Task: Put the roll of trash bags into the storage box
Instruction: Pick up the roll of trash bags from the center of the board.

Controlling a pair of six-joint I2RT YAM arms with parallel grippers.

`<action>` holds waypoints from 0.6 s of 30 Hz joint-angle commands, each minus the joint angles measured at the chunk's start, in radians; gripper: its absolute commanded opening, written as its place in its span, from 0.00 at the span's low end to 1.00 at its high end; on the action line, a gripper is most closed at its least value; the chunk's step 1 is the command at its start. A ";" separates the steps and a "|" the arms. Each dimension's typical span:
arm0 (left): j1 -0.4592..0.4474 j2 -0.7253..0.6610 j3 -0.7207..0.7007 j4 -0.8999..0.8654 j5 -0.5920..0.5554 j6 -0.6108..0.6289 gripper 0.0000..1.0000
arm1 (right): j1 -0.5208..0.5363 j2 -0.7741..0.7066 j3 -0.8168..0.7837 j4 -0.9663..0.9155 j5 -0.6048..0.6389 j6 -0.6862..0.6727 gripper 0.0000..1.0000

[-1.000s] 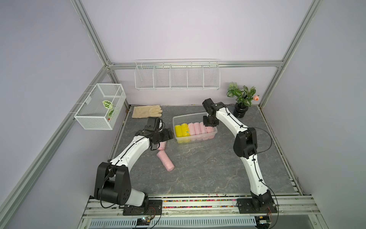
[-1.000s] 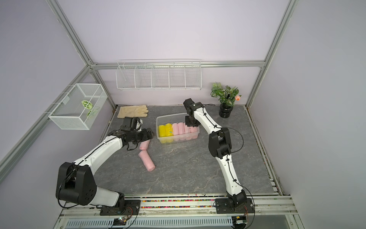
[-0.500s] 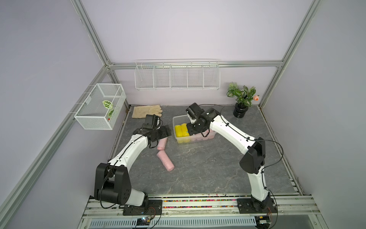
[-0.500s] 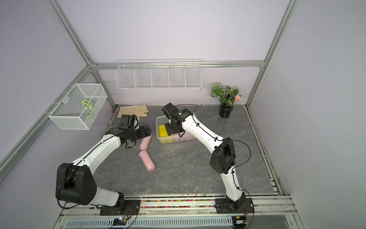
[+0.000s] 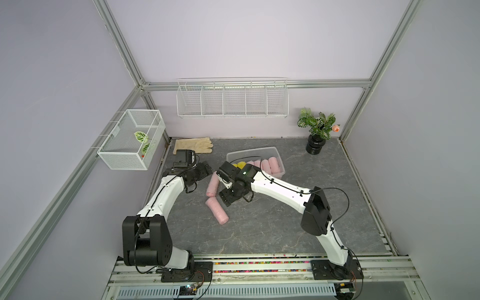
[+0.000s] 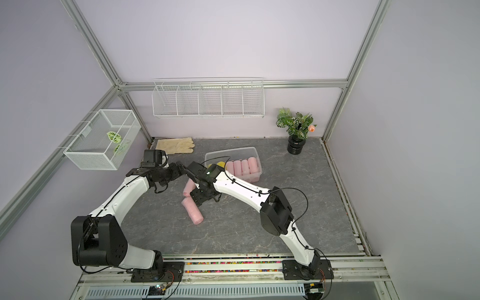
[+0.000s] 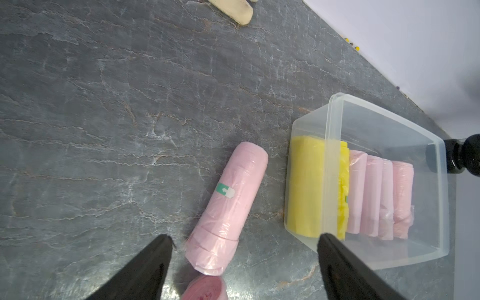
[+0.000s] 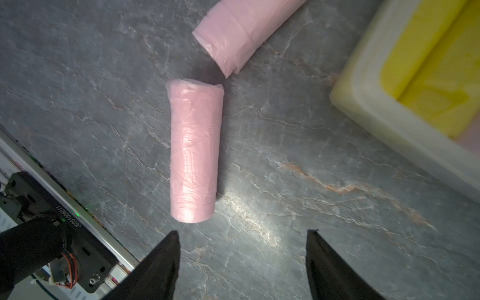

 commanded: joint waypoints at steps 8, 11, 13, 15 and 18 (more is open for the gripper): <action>0.055 -0.007 -0.054 -0.010 0.032 -0.012 0.92 | 0.035 0.159 0.113 0.002 -0.031 -0.014 0.80; 0.055 -0.012 -0.067 -0.005 0.032 -0.015 0.92 | 0.042 0.197 0.144 -0.002 -0.033 -0.016 0.80; 0.055 -0.013 -0.072 -0.002 0.033 -0.016 0.92 | 0.047 0.215 0.156 0.004 -0.030 -0.019 0.79; 0.055 -0.014 -0.075 0.000 0.039 -0.014 0.92 | 0.052 0.228 0.164 0.011 -0.032 -0.023 0.79; 0.055 -0.014 -0.080 -0.001 0.035 -0.012 0.92 | 0.057 0.240 0.172 0.024 -0.042 -0.025 0.79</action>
